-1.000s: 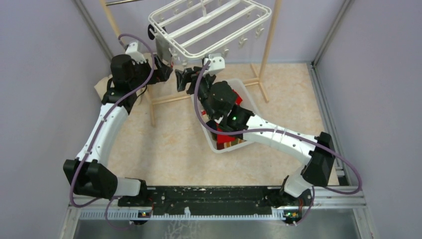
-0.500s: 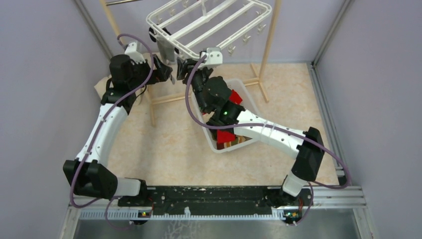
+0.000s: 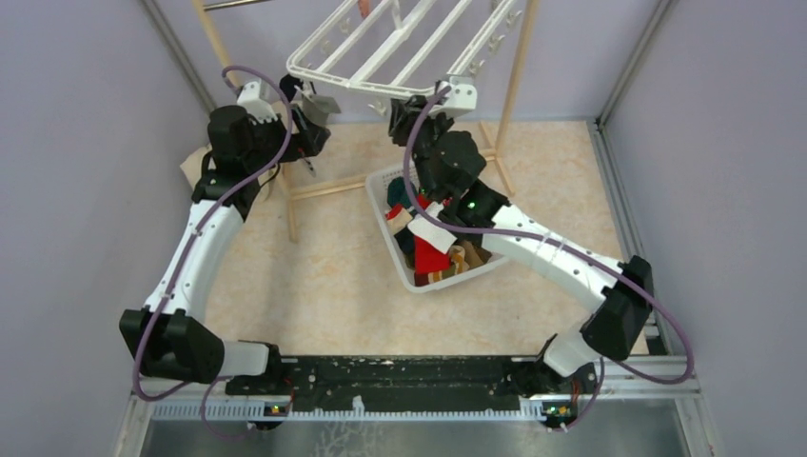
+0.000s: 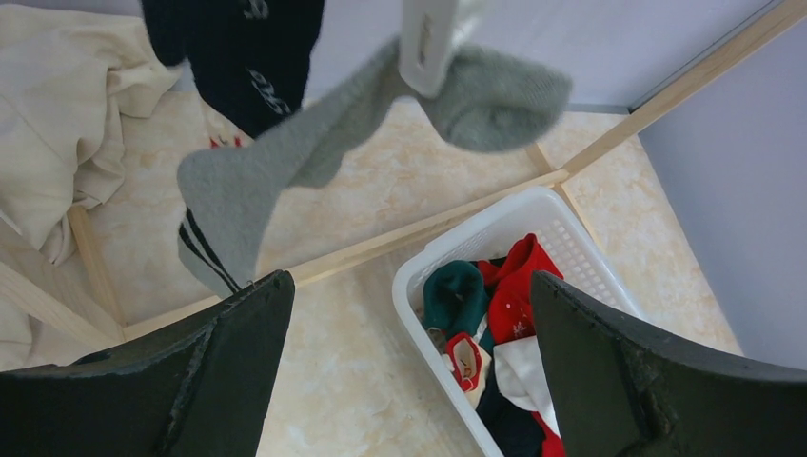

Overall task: Remove the socks clipped to the hanger
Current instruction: Adjust the hanger on the clothesline.

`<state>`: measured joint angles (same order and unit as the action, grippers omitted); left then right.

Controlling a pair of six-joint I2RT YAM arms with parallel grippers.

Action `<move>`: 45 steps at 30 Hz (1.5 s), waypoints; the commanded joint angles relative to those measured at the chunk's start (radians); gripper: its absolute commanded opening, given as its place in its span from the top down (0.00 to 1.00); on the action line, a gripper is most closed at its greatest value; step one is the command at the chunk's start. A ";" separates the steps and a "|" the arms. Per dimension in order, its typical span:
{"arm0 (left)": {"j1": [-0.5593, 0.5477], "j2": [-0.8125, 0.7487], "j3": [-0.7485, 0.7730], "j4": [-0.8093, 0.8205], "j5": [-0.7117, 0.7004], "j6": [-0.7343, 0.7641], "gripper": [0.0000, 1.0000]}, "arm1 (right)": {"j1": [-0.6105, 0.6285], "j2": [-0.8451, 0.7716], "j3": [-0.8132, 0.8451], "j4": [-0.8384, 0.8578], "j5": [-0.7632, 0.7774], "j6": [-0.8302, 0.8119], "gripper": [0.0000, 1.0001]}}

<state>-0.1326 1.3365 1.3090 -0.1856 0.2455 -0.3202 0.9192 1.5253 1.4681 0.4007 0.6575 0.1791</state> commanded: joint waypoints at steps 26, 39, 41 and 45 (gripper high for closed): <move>0.008 -0.200 0.044 -0.132 0.070 -0.003 0.01 | -0.506 -0.104 0.022 -0.198 -0.441 0.346 0.72; 0.008 -0.302 0.022 -0.215 0.124 -0.019 0.01 | -0.637 -0.006 0.098 -0.170 -0.538 0.399 0.71; 0.008 -0.313 0.017 -0.224 0.123 -0.019 0.01 | -0.661 0.011 0.112 -0.163 -0.556 0.414 0.71; 0.008 -0.327 0.005 -0.235 0.120 -0.017 0.01 | -0.700 0.056 0.148 -0.134 -0.597 0.439 0.67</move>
<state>-0.1326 1.0286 1.3151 -0.4000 0.3508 -0.3290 0.2569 1.5482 1.5352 0.1860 0.1135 0.5823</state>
